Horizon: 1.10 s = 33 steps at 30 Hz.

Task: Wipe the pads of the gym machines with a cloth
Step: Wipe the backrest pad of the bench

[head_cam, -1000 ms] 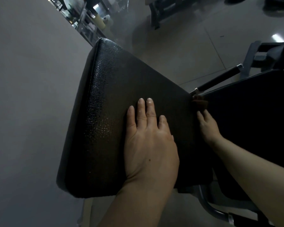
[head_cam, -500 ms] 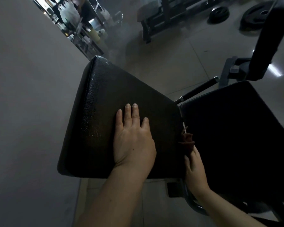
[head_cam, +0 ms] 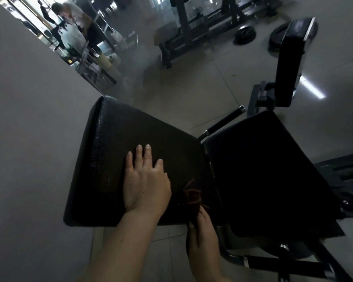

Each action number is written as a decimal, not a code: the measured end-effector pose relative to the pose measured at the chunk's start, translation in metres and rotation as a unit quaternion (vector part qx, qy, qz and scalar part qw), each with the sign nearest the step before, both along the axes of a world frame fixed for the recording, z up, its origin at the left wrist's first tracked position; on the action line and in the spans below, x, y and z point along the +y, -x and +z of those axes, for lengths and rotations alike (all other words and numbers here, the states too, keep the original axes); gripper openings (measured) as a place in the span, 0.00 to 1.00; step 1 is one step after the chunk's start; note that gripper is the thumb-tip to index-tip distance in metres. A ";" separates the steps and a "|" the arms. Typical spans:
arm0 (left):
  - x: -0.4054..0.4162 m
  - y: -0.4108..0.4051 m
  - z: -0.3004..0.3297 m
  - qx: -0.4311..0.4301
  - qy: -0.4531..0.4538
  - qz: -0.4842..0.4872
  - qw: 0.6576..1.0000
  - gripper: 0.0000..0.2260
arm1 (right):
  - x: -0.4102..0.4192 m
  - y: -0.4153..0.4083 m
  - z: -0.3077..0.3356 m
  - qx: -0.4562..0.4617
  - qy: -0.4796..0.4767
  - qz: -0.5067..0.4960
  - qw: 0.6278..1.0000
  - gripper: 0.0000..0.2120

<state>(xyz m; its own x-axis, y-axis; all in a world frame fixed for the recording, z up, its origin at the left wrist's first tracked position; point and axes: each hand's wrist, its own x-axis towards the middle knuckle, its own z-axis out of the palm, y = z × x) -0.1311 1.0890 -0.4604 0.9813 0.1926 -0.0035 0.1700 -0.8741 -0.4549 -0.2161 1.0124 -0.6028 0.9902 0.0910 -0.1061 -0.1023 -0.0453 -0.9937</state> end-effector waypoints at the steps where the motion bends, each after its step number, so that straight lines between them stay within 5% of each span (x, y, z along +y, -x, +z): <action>1: -0.002 0.001 0.002 -0.022 0.039 -0.003 0.999 0.20 | -0.006 -0.005 0.009 -0.009 -0.014 -0.005 1.000 0.21; 8: -0.010 0.011 0.042 -0.103 0.325 0.027 0.940 0.20 | -0.076 -0.043 0.112 -0.059 -0.057 -0.024 0.996 0.18; 13: -0.043 0.020 0.103 -0.126 0.307 -0.033 0.943 0.21 | -0.139 -0.058 0.195 -0.117 -0.079 0.004 0.990 0.19; 21: -0.120 0.028 0.196 -0.150 0.283 -0.109 0.941 0.21 | -0.223 -0.065 0.282 -0.221 0.053 0.052 0.972 0.23; 33: -0.158 0.044 0.219 -0.168 0.314 -0.246 0.902 0.21 | -0.282 -0.021 0.344 -0.267 0.187 -0.045 0.944 0.14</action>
<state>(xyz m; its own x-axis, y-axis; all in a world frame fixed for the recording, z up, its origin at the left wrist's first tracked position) -0.1750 0.9314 -0.2419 0.9133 -0.2019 0.3537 -0.2719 -0.9489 0.1605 -0.1955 0.7305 -0.2586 0.9134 0.0587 0.4028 0.3888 -0.4192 -0.8204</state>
